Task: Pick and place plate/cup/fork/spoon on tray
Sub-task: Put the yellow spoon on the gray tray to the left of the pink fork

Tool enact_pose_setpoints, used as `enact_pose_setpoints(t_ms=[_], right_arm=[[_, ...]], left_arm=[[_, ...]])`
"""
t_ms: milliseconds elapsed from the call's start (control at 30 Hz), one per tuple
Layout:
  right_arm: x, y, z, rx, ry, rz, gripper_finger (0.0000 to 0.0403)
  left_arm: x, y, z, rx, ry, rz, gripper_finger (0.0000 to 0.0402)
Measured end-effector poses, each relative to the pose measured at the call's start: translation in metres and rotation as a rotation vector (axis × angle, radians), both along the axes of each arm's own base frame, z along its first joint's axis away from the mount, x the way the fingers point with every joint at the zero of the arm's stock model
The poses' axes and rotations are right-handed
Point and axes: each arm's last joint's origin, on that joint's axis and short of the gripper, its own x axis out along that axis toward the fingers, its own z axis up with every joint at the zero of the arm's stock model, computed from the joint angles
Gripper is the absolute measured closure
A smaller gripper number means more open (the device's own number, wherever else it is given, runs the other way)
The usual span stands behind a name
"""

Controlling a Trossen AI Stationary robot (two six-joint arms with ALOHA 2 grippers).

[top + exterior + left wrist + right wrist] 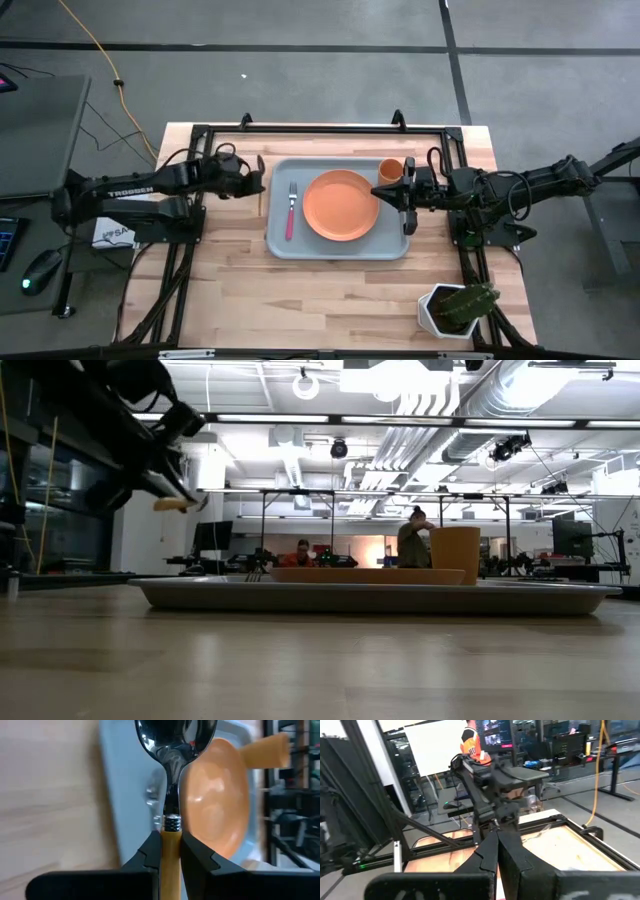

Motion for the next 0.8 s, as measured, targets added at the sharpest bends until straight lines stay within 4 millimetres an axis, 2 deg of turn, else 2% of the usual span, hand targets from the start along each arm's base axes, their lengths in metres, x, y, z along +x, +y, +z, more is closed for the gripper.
enact_pose_setpoints(t_ms=[200,567,667,800], right_arm=[[0.000,-0.001,0.000,0.000,0.001,-0.043,0.0403],[0.000,-0.001,0.000,0.000,0.000,-0.047,0.0403],[0.000,-0.001,0.000,0.000,0.000,-0.046,0.0403],[0.000,-0.001,0.000,0.000,0.000,-0.046,0.0403]], left_arm=[[0.015,-0.017,0.012,0.021,-0.092,-0.050,0.0369],[0.033,-0.037,0.092,0.311,-0.240,-0.134,0.0369],[0.038,-0.041,0.103,0.342,-0.249,-0.140,0.0369],[0.047,-0.047,0.104,0.329,-0.222,-0.167,0.0369]])
